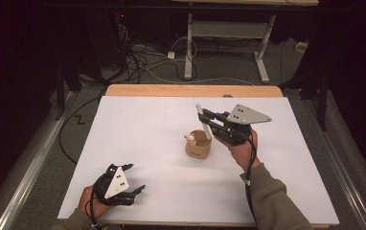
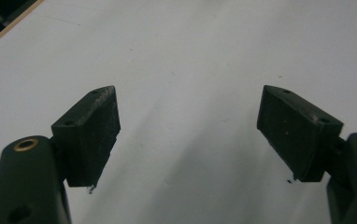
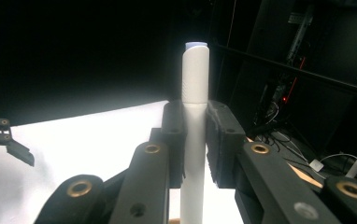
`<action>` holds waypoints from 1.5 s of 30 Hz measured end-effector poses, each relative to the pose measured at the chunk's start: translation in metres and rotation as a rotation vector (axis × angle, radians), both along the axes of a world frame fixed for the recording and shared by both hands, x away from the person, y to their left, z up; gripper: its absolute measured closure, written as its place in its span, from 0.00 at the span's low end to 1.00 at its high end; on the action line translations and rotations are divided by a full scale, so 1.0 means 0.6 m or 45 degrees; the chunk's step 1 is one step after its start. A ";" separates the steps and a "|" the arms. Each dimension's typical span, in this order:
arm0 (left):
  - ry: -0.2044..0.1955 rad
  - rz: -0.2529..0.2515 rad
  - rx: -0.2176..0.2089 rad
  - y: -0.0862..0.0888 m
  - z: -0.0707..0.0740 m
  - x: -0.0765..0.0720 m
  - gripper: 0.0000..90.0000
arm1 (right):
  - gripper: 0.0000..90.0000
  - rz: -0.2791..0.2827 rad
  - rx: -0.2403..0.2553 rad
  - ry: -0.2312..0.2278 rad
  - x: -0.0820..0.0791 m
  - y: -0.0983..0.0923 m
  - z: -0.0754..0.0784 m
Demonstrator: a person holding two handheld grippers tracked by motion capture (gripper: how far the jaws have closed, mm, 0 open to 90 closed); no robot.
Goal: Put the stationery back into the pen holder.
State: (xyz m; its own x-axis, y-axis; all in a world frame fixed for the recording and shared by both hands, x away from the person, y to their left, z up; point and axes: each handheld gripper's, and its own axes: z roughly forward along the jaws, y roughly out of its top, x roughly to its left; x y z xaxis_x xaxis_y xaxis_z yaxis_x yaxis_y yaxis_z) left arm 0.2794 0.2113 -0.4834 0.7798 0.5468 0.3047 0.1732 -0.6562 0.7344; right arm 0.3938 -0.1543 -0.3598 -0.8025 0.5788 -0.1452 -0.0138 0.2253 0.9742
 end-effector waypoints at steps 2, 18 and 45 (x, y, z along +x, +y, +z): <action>0.012 0.002 -0.006 -0.001 -0.001 -0.001 0.23 | 0.88 0.004 0.002 0.007 0.003 0.006 -0.004; 0.007 -0.003 0.003 -0.001 -0.001 -0.001 0.23 | 0.88 -0.019 0.033 0.042 0.020 0.024 -0.033; 0.009 -0.008 0.019 -0.003 -0.003 -0.001 0.23 | 0.88 -0.089 0.024 0.131 0.027 0.005 -0.101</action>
State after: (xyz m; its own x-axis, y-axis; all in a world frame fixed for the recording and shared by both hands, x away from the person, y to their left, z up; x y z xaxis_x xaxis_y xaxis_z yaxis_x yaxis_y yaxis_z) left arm 0.2789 0.2098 -0.4852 0.7854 0.5371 0.3076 0.1738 -0.6685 0.7231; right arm 0.4101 -0.1515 -0.4207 -0.7703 0.6355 -0.0524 0.1017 0.2036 0.9738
